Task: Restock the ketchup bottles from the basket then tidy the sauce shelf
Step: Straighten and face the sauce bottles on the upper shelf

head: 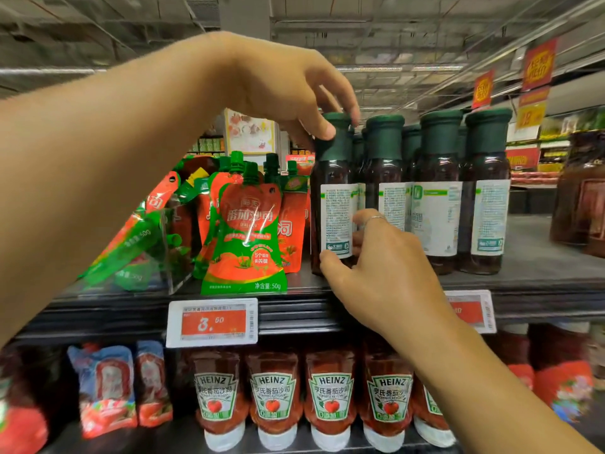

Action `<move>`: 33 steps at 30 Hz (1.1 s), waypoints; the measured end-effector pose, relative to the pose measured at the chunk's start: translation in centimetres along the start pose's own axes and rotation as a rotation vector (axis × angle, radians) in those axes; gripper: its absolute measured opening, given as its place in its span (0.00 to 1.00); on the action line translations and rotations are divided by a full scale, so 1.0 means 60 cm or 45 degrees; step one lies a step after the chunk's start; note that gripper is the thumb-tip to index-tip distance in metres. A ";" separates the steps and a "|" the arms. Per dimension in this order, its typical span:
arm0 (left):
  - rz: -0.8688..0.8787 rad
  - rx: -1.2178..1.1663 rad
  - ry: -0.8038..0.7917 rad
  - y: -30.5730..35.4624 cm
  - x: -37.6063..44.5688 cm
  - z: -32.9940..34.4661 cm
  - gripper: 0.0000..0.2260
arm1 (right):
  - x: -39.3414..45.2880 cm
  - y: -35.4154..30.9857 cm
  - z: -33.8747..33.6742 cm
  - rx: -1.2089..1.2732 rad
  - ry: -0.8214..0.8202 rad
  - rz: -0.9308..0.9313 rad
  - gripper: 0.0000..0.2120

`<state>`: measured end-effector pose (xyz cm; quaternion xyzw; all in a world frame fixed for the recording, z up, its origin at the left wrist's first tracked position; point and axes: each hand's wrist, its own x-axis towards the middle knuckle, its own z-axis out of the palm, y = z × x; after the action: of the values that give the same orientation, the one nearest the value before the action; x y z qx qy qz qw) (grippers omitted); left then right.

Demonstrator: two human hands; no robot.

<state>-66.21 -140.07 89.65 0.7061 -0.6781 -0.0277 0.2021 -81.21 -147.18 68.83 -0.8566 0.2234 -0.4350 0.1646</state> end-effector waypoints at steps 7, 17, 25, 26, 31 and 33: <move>0.029 -0.008 -0.026 -0.007 0.000 -0.001 0.17 | 0.003 0.001 0.000 -0.011 -0.020 0.022 0.17; 0.017 -0.055 0.079 -0.013 -0.004 0.015 0.17 | 0.022 -0.023 0.004 -0.077 -0.052 0.007 0.30; -0.097 0.170 0.229 -0.001 -0.005 0.025 0.14 | 0.020 -0.034 0.010 -0.438 0.237 -0.195 0.33; -0.111 0.201 0.241 0.000 -0.004 0.026 0.16 | 0.024 -0.034 0.009 -0.441 0.253 -0.210 0.33; -0.131 0.239 0.246 0.002 -0.006 0.027 0.25 | 0.032 -0.030 0.016 -0.392 0.231 -0.185 0.36; -0.130 0.236 0.250 0.000 -0.007 0.025 0.28 | 0.031 -0.026 0.017 -0.349 0.235 -0.178 0.36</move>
<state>-66.71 -140.05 88.16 0.7545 -0.6180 0.0940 0.1998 -79.02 -146.73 70.25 -0.8409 0.2347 -0.4876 -0.0056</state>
